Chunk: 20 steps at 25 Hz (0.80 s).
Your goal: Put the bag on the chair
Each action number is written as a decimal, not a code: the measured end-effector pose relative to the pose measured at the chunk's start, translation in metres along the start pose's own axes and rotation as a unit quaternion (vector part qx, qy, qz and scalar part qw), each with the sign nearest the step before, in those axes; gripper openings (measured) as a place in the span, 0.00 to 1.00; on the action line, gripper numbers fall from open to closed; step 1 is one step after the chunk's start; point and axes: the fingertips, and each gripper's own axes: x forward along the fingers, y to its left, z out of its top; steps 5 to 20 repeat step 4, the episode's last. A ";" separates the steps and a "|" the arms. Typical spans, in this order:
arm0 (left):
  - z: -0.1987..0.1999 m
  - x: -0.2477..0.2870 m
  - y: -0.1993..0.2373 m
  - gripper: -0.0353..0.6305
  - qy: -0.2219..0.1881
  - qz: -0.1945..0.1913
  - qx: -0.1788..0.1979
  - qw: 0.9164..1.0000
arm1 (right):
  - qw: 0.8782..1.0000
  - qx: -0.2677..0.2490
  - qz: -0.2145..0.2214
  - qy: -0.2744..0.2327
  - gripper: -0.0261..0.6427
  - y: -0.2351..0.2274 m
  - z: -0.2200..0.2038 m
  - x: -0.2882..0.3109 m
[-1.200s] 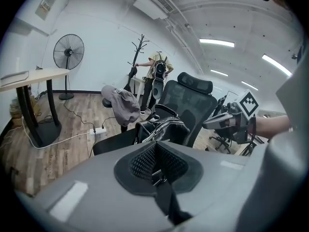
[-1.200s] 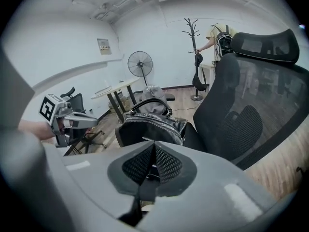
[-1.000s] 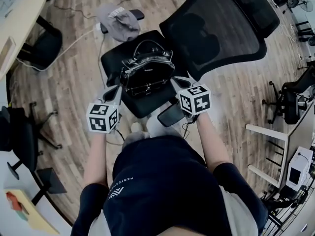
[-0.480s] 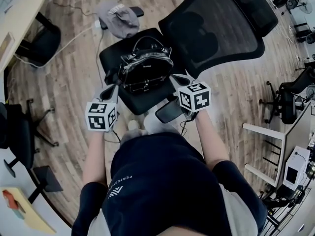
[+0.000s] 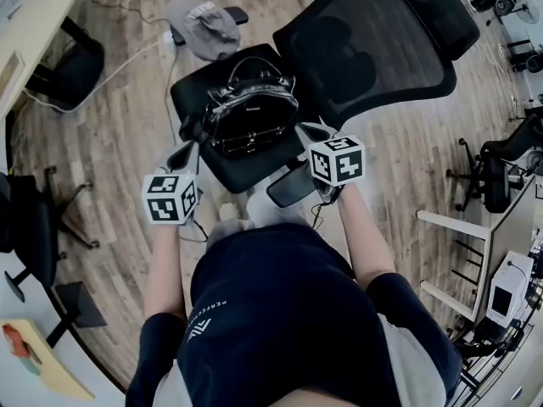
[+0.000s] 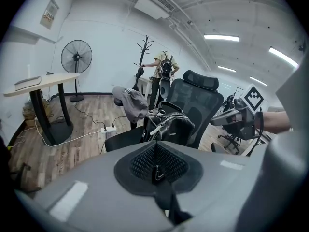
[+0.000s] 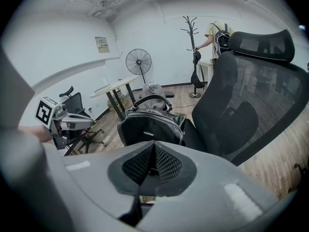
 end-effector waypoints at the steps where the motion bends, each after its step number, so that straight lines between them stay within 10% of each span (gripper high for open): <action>1: 0.000 0.000 0.000 0.07 -0.001 0.001 0.000 1.000 | 1.000 0.002 0.001 -0.001 0.04 0.000 -0.001 0.000; 20: -0.002 -0.002 0.000 0.07 -0.002 0.006 -0.002 1.000 | 1.000 0.005 0.003 -0.002 0.04 0.001 -0.003 0.000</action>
